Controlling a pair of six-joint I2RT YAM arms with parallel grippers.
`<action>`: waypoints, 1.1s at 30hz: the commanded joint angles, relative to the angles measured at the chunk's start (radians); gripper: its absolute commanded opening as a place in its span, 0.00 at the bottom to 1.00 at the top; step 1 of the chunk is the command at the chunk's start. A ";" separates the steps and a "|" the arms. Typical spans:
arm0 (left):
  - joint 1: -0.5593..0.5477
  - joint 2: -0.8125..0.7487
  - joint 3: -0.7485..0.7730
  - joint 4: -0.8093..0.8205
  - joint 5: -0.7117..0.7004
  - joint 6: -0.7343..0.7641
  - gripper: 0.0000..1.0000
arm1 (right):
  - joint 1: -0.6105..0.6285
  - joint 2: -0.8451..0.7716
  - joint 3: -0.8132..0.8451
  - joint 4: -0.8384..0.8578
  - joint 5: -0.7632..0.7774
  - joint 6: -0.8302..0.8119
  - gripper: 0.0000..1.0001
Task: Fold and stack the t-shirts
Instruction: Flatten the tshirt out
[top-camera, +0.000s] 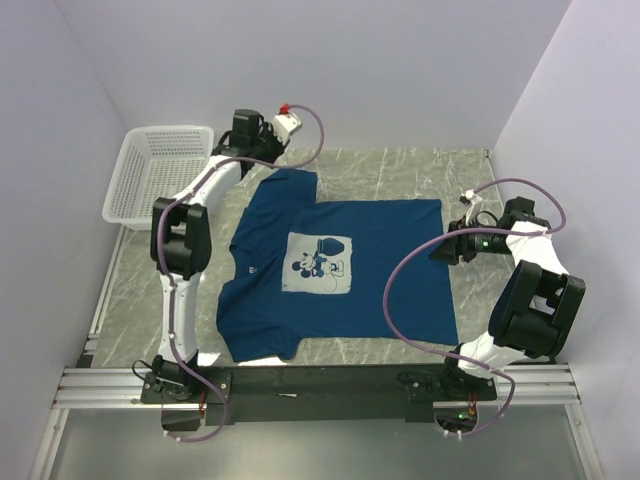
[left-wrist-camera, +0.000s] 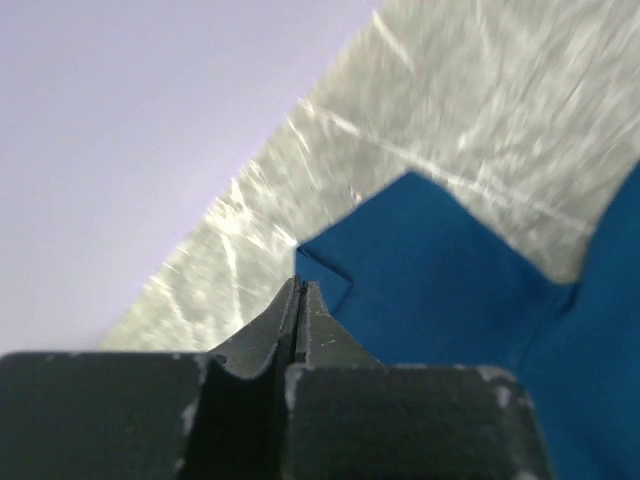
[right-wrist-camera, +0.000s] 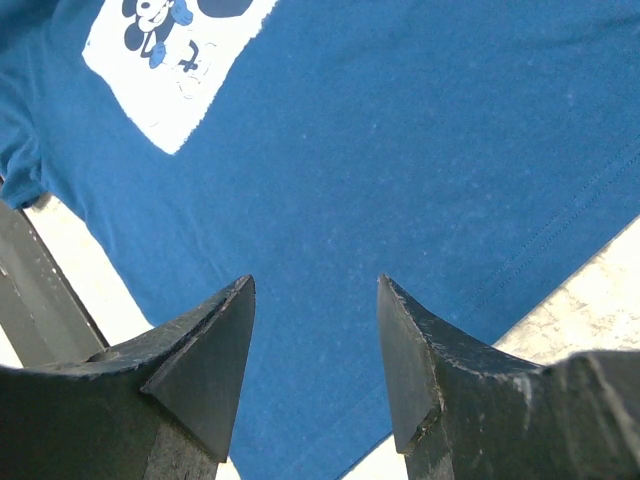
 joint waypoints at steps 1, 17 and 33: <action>0.005 -0.077 -0.042 -0.042 0.059 -0.041 0.04 | -0.014 -0.027 0.041 -0.021 -0.043 -0.027 0.59; -0.018 0.187 0.102 -0.027 -0.097 0.081 0.62 | -0.017 0.003 0.054 -0.041 -0.054 -0.038 0.59; -0.013 0.282 0.116 0.053 -0.205 0.123 0.61 | -0.019 0.015 0.062 -0.051 -0.054 -0.038 0.59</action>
